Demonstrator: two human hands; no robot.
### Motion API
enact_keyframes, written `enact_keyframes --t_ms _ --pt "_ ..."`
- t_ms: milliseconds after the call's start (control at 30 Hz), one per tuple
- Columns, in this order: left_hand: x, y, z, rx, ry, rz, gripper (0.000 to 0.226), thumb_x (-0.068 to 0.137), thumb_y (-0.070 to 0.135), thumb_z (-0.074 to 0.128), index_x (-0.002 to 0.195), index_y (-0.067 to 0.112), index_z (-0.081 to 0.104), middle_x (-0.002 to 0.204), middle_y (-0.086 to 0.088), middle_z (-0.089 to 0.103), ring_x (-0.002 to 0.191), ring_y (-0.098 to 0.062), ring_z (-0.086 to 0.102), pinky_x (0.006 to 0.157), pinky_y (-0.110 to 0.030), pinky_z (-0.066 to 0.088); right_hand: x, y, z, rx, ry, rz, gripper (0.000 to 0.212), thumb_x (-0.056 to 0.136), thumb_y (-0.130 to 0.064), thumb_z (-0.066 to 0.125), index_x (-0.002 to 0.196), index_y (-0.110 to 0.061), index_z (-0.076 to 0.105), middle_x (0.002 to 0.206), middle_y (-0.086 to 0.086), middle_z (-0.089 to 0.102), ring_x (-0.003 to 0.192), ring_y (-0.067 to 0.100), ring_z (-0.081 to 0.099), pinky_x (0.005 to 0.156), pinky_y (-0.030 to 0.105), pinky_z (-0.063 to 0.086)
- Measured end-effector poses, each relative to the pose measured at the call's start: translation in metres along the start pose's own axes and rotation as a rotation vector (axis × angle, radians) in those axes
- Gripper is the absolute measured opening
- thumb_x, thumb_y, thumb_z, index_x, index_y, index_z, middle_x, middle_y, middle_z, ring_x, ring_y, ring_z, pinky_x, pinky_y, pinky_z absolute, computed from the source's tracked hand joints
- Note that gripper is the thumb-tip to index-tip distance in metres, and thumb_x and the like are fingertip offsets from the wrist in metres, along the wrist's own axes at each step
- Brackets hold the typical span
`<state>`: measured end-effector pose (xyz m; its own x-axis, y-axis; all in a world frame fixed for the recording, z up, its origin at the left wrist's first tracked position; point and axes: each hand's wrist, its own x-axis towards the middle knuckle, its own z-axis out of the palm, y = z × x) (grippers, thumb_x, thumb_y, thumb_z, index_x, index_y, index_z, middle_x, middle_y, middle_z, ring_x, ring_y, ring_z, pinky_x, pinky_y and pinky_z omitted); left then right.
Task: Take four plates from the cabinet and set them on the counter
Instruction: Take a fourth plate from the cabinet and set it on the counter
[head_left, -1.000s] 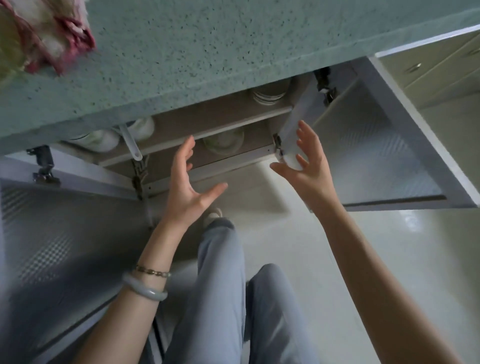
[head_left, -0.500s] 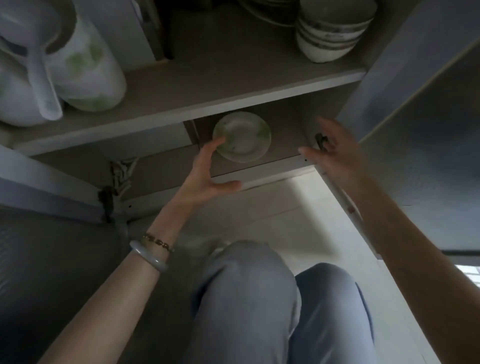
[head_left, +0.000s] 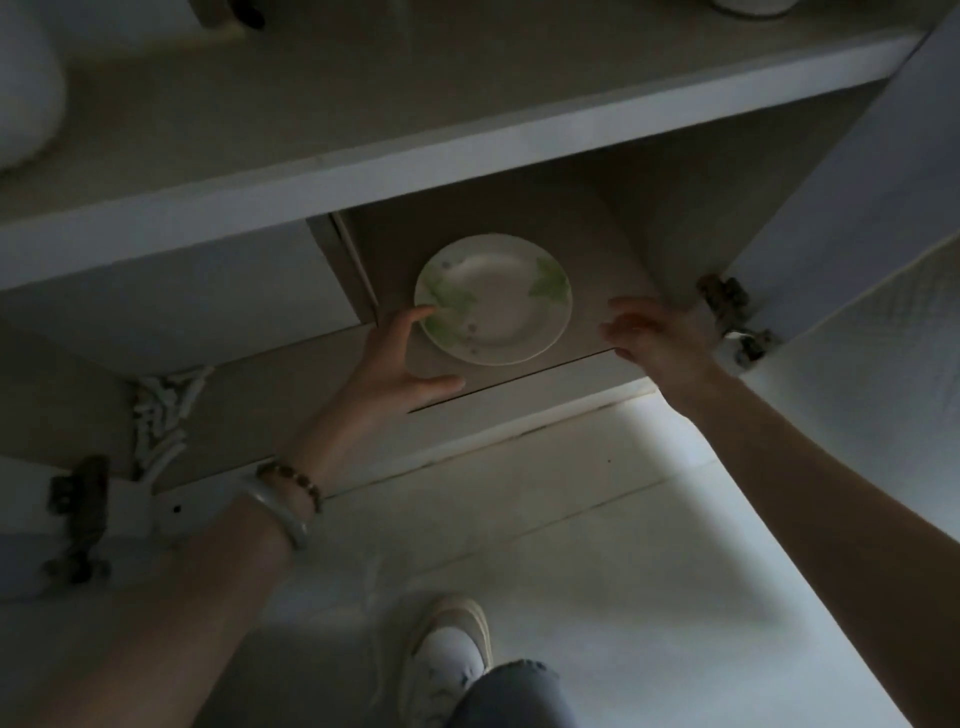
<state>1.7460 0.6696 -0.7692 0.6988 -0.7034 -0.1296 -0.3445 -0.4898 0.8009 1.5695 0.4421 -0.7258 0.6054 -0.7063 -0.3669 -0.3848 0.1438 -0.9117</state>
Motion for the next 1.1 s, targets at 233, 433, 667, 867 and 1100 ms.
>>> enact_keyframes --t_ms 233,433,667,867,1100 --pt "0.046 -0.025 0.011 -0.174 0.091 -0.074 0.060 0.067 0.021 0.081 0.121 0.015 0.057 0.116 0.003 0.060 0.112 -0.012 0.054 0.080 -0.008 0.044 0.033 0.019 0.027 0.051 0.029 0.162 0.039 0.087 -0.002 0.061 0.125 -0.002 0.053 0.106 0.012 0.054 0.081 0.016 0.052 0.084 0.034 0.045" --pt "0.066 -0.027 0.020 -0.051 0.164 -0.094 0.021 0.086 0.011 0.066 0.106 0.006 0.063 0.110 -0.015 0.067 0.106 -0.031 0.062 0.081 -0.031 0.047 0.055 0.015 0.044 0.070 0.047 0.232 0.046 0.091 -0.002 0.057 0.134 0.005 0.041 0.107 0.017 0.048 0.069 0.016 0.048 0.077 0.033 0.045" --pt "0.087 -0.038 0.032 0.111 0.120 -0.248 0.026 0.089 0.016 0.058 0.085 -0.008 0.066 0.087 -0.028 0.067 0.078 -0.032 0.064 0.060 -0.031 0.036 0.073 0.019 0.061 0.005 0.001 0.271 0.028 0.090 0.004 0.052 0.118 0.009 0.053 0.108 0.022 0.055 0.088 0.028 0.055 0.077 0.038 0.050" --pt "0.093 -0.040 0.035 -0.244 0.101 -0.373 0.016 0.085 0.009 0.062 0.069 0.011 0.061 0.089 -0.025 0.068 0.088 -0.033 0.068 0.085 -0.053 0.054 0.080 0.017 0.061 0.009 0.045 0.280 0.027 0.086 0.013 0.052 0.112 0.018 0.055 0.118 0.034 0.057 0.105 0.041 0.059 0.092 0.049 0.050" --pt "0.078 -0.024 0.034 -0.363 0.176 -0.340 0.024 0.082 -0.003 0.067 0.068 0.017 0.063 0.077 -0.007 0.068 0.070 -0.014 0.067 0.068 -0.031 0.059 0.073 0.017 0.048 -0.010 0.083 0.315 0.021 0.086 0.016 0.048 0.103 0.014 0.061 0.088 0.018 0.060 0.066 0.020 0.058 0.067 0.031 0.054"
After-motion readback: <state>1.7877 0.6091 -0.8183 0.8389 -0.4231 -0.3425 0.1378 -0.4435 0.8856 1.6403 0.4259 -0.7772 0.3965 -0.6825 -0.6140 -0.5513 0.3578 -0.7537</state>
